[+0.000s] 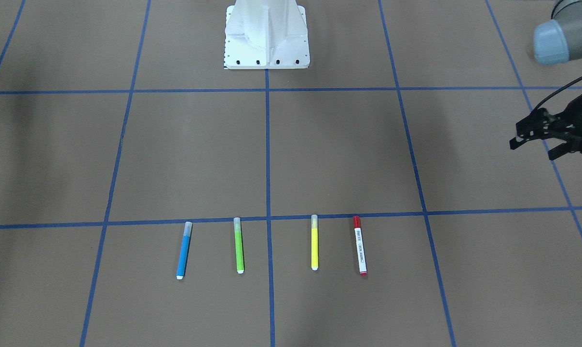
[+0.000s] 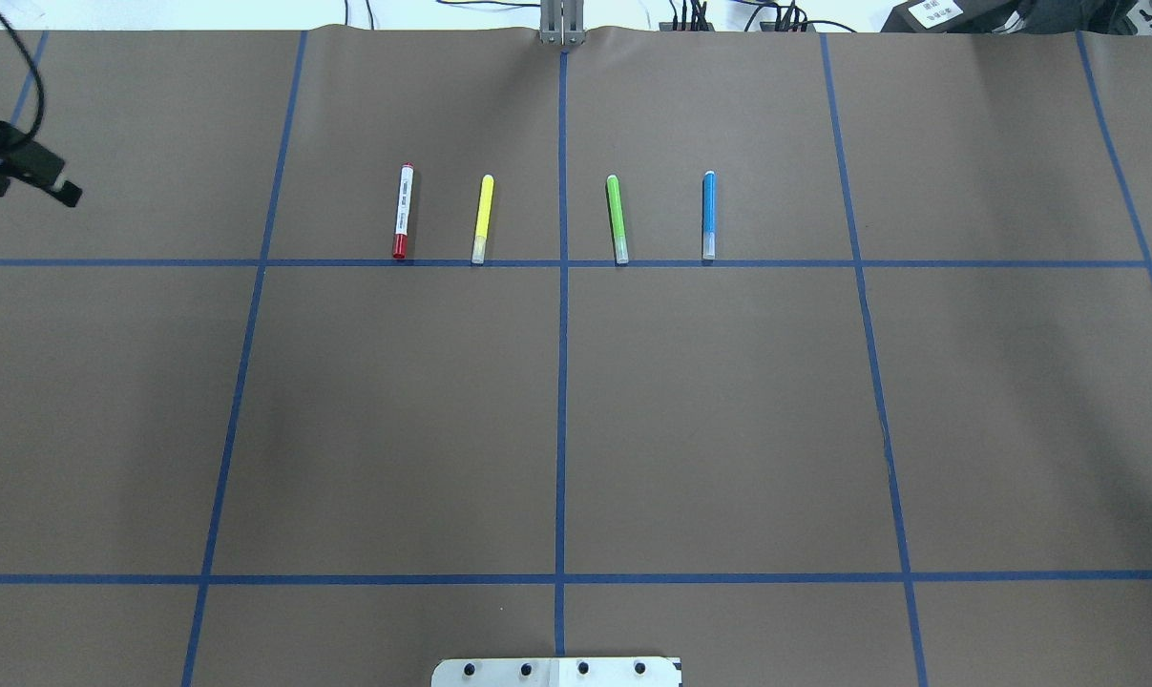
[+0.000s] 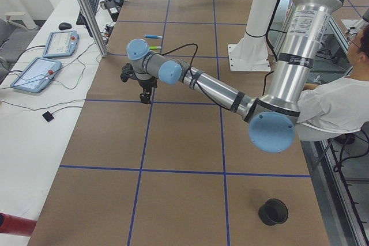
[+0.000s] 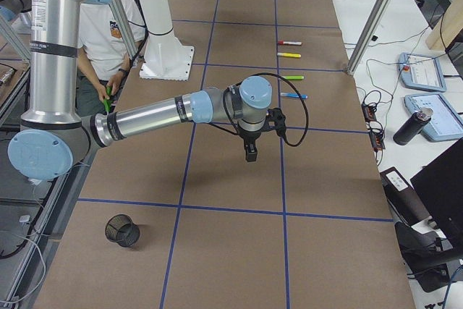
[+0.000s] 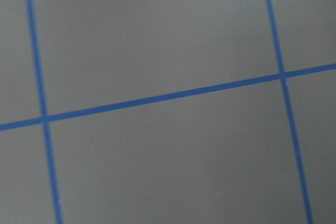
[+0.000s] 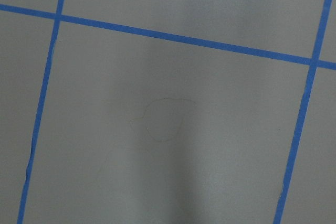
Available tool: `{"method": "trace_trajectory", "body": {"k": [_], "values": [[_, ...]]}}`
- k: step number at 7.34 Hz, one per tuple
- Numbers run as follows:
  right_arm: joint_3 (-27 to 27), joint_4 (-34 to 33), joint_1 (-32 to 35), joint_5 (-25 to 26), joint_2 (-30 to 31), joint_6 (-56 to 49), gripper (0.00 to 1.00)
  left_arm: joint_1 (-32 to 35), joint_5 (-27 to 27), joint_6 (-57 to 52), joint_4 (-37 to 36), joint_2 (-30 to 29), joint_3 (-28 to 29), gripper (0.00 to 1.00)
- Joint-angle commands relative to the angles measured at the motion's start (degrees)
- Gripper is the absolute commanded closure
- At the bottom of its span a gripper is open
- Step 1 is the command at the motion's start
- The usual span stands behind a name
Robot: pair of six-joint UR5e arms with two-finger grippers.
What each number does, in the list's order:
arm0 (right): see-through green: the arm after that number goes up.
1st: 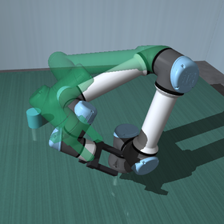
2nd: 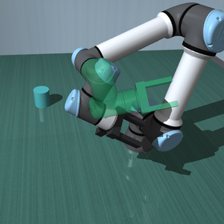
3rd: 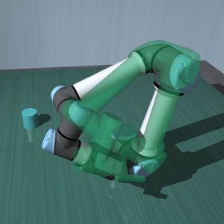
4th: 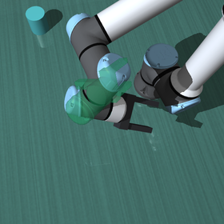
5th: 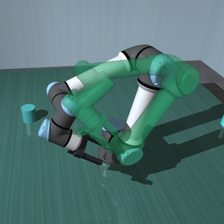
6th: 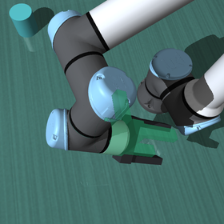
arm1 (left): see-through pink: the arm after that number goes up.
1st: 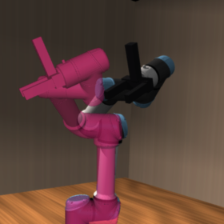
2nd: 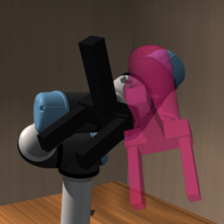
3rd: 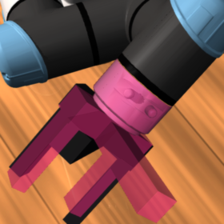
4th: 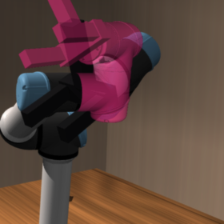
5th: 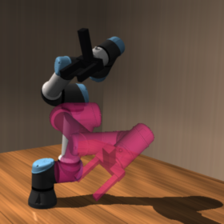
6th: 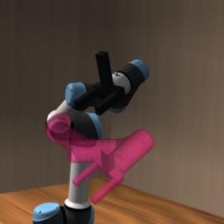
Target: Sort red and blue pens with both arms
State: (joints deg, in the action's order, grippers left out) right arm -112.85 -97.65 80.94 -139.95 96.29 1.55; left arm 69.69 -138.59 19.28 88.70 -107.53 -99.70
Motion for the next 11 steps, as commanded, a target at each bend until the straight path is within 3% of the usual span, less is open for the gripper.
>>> {"method": "trace_trajectory", "body": {"k": [1,2,4,6,9,11], "values": [[0.1,0.0,0.0,-0.1,0.2,0.0,0.0,-5.5,5.2,7.8,0.4,-9.0,4.7,0.05],[0.1,0.0,0.0,-0.1,0.2,0.1,0.0,-8.0,5.9,12.2,3.9,-12.5,8.4,0.06],[0.0,0.0,-0.1,-0.1,0.2,0.0,0.0,-14.1,12.2,23.9,19.0,-15.1,16.6,0.05],[0.0,0.7,-1.0,0.0,-0.2,5.0,0.0,-17.4,16.2,30.1,24.0,-21.8,25.6,0.05],[0.1,3.2,-2.9,4.1,-0.2,7.0,0.0,-22.7,28.7,38.7,32.0,-28.1,34.5,0.06],[0.2,3.1,-3.2,4.1,-0.2,7.0,0.0,-23.9,32.9,40.4,36.1,-29.2,38.5,0.06]]}}
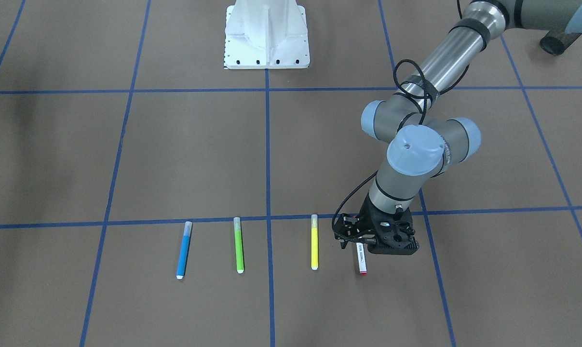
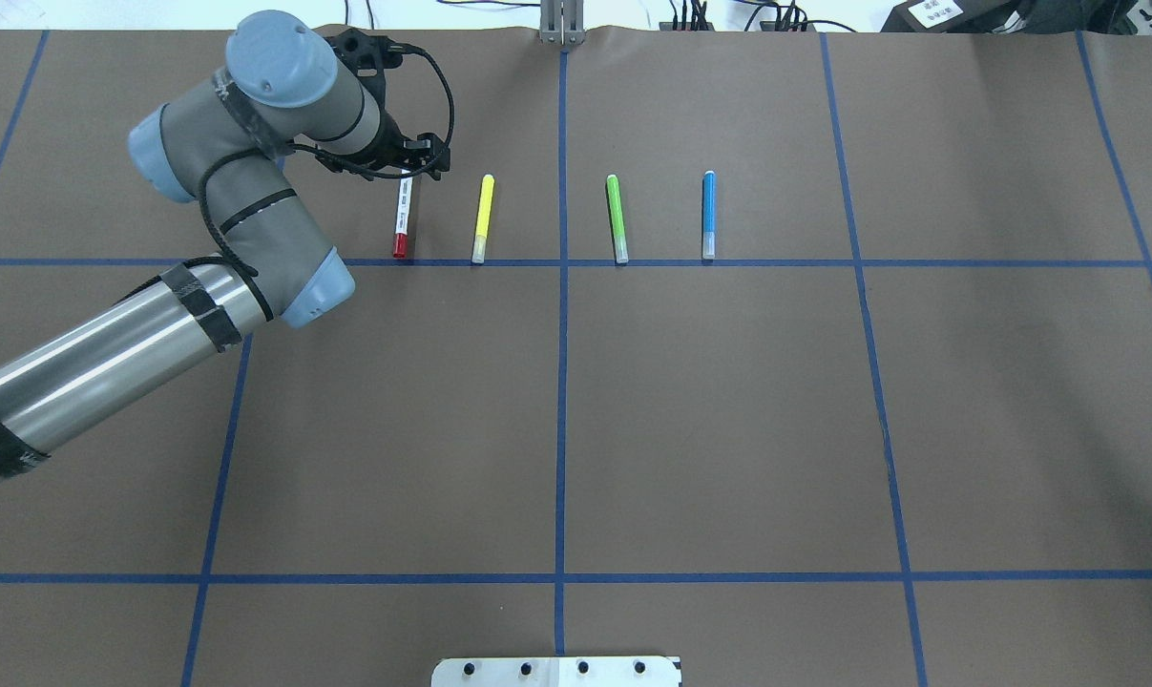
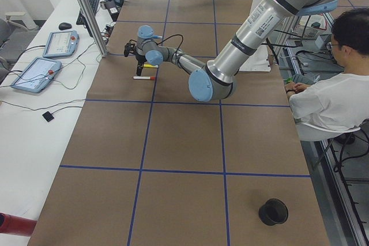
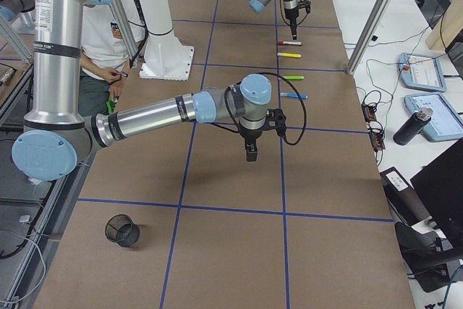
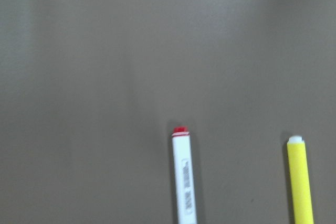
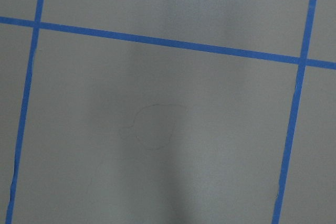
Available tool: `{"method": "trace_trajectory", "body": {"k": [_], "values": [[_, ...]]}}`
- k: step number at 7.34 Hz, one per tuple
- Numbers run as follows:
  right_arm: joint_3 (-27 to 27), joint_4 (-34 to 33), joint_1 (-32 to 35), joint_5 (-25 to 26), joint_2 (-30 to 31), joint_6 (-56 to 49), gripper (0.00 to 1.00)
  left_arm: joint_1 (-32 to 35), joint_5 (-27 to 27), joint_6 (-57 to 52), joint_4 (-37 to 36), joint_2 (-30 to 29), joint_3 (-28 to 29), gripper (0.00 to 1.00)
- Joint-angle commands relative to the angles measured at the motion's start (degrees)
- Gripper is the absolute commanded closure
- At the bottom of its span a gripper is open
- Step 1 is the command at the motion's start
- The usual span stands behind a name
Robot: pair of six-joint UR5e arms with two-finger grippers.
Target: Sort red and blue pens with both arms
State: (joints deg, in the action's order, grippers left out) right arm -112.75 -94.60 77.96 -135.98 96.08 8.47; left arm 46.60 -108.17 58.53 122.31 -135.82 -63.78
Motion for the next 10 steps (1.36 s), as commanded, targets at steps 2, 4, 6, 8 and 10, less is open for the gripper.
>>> {"method": "trace_trajectory", "body": {"k": [2,4,6,8,10], "values": [[0.1,0.0,-0.1,0.1,0.0,0.1,0.0,-0.8,3.2,1.1,2.8,-0.9,4.3,0.11],[0.1,0.0,-0.2,0.1,0.0,0.1,0.0,-1.2,3.3,1.1,3.2,-1.0,5.0,0.18],[0.1,0.0,-0.2,0.1,0.0,0.1,0.0,-1.3,3.3,1.1,3.7,-1.7,6.6,0.28],[0.2,0.0,-0.2,0.1,0.0,0.1,0.0,-1.4,3.3,1.1,4.9,-2.0,8.1,0.32],[0.2,0.0,-0.2,0.1,0.0,0.1,0.0,-1.3,3.3,1.1,5.0,-2.0,8.1,0.44]]}}
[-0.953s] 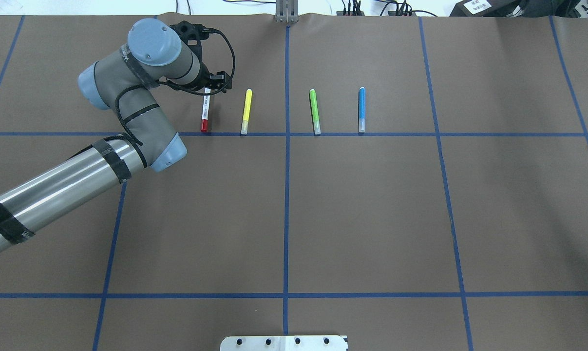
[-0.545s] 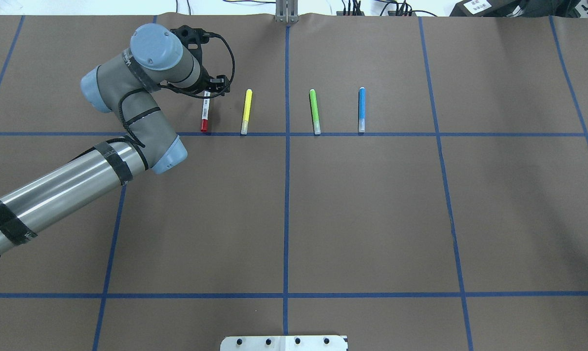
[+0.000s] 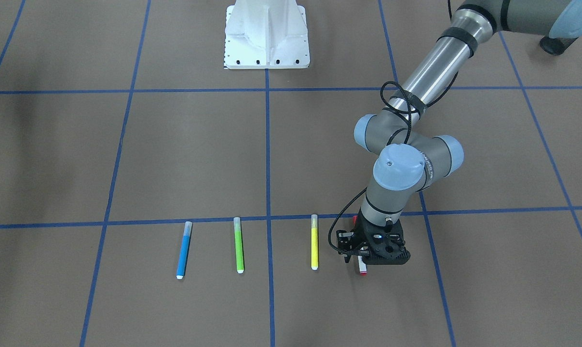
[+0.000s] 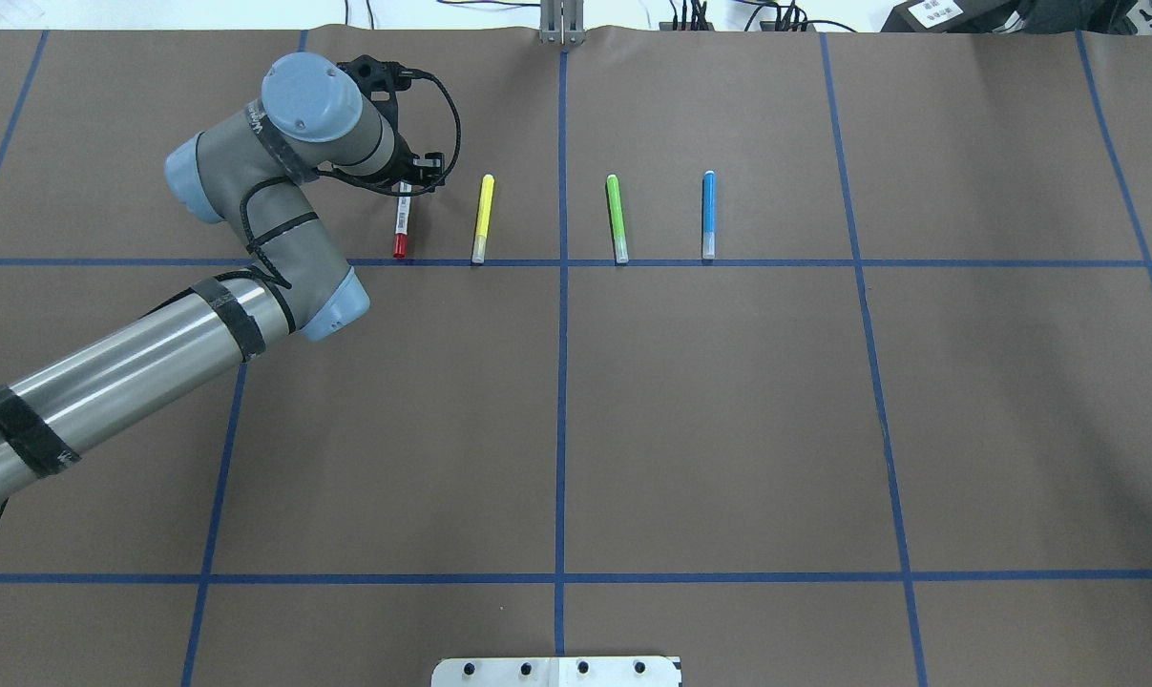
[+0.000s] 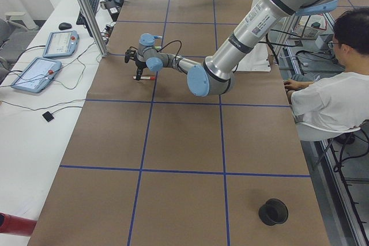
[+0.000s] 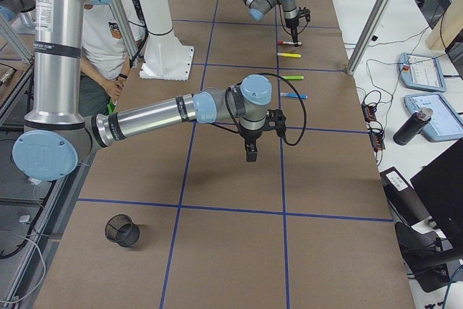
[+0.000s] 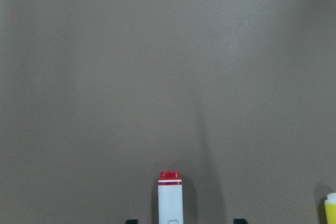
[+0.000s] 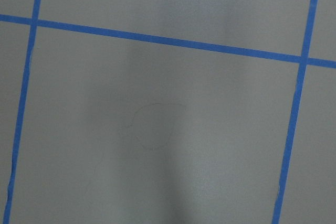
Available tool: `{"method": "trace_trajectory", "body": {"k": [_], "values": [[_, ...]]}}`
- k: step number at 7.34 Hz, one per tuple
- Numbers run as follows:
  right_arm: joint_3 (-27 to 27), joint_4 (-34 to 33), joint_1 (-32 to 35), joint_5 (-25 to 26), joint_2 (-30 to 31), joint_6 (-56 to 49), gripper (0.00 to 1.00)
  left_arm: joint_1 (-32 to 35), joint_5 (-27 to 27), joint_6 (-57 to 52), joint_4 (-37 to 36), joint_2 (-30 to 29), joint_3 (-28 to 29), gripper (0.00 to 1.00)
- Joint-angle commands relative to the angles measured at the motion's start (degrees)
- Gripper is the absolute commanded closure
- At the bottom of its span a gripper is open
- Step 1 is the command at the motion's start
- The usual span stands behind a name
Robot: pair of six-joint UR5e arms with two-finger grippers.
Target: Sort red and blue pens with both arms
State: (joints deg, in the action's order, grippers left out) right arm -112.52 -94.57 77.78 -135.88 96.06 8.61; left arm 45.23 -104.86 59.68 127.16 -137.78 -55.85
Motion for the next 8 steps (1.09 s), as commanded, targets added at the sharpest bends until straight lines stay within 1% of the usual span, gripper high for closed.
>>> {"method": "trace_trajectory", "body": {"k": [1,2,3,5,6,7,8], "values": [[0.0,0.0,0.0,0.0,0.0,0.0,0.0,0.0,0.0,0.0,0.1,0.0,0.1,0.48],[0.0,0.0,0.0,0.0,0.0,-0.1,0.0,0.0,0.0,0.0,0.1,0.1,0.1,0.51],[0.0,0.0,0.0,0.0,0.0,0.0,0.0,0.0,0.0,0.0,0.1,0.1,0.1,0.61],[0.1,0.0,0.0,0.0,0.0,-0.1,0.0,0.0,0.0,0.0,0.1,0.1,0.1,0.69],[0.1,0.0,0.0,0.0,0.0,-0.1,0.0,0.1,0.0,0.0,0.0,0.1,0.1,0.95],[0.1,0.0,0.0,0.0,0.0,-0.1,0.0,0.2,0.0,0.1,0.0,0.1,0.1,1.0],[0.1,0.0,0.0,0.0,0.0,-0.1,0.0,0.3,0.0,1.8,0.1,0.1,-0.7,1.0]]}}
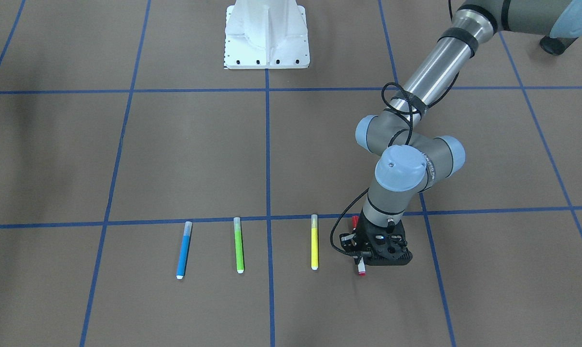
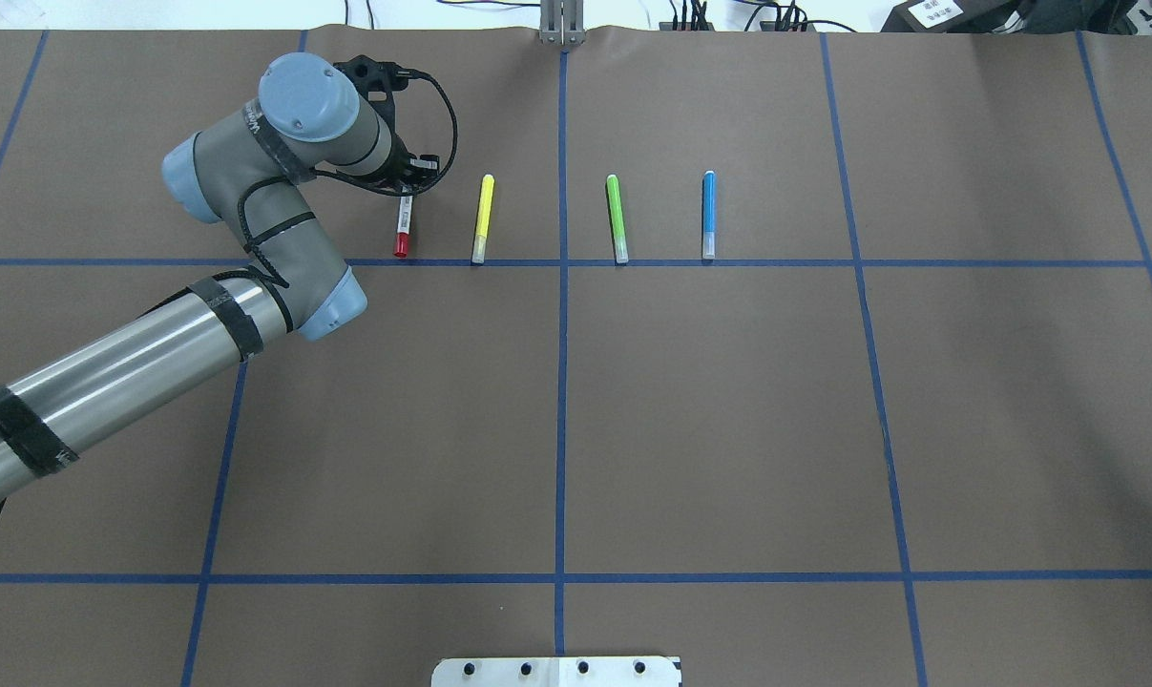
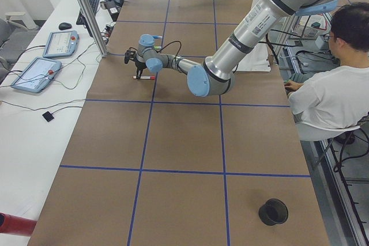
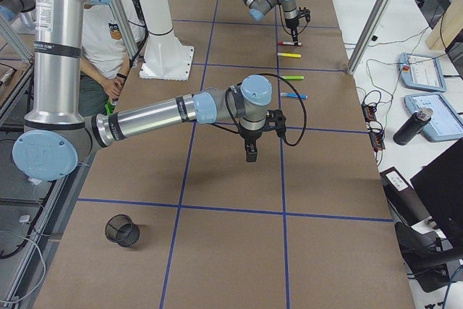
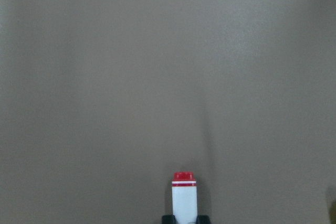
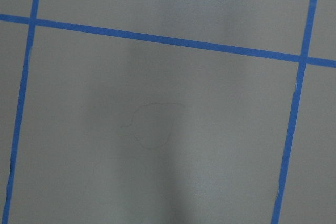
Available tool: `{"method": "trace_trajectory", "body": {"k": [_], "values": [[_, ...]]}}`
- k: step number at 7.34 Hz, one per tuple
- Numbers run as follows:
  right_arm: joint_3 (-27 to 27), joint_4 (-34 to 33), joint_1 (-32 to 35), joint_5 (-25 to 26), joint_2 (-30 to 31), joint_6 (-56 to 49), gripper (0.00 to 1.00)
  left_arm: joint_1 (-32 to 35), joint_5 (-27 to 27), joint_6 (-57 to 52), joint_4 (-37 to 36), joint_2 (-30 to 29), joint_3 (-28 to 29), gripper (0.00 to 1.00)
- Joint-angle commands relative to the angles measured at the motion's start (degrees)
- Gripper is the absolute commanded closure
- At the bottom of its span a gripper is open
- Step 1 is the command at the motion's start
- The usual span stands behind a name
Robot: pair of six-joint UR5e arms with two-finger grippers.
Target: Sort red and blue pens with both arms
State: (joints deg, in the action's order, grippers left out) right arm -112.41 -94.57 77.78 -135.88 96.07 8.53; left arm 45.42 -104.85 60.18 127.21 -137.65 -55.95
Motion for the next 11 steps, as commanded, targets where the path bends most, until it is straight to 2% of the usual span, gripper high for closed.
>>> {"method": "trace_trajectory", "body": {"k": [1,3,4,6,8,9,11], "values": [[0.0,0.0,0.0,0.0,0.0,0.0,0.0,0.2,0.0,3.7,0.1,-0.1,-2.1,1.0],[0.0,0.2,0.0,0.0,0.0,0.0,0.0,1.0,-0.1,4.1,0.1,1.4,-6.3,1.0],[-0.1,0.2,0.0,0.0,0.0,0.0,0.0,1.3,0.0,4.1,0.2,5.2,-11.3,1.0],[0.0,0.2,0.0,0.0,-0.1,0.0,0.0,3.7,-0.1,3.8,0.1,18.7,-25.6,1.0],[0.0,0.2,0.0,0.0,-0.2,0.0,0.0,7.0,-0.3,3.2,0.6,33.2,-36.6,1.0],[0.1,0.2,0.0,0.0,-0.2,0.0,0.0,9.0,-0.2,2.9,2.7,40.5,-40.3,1.0],[0.1,0.2,-0.1,0.0,-0.3,0.0,0.0,12.5,-0.2,3.0,19.0,55.7,-40.6,1.0]]}}
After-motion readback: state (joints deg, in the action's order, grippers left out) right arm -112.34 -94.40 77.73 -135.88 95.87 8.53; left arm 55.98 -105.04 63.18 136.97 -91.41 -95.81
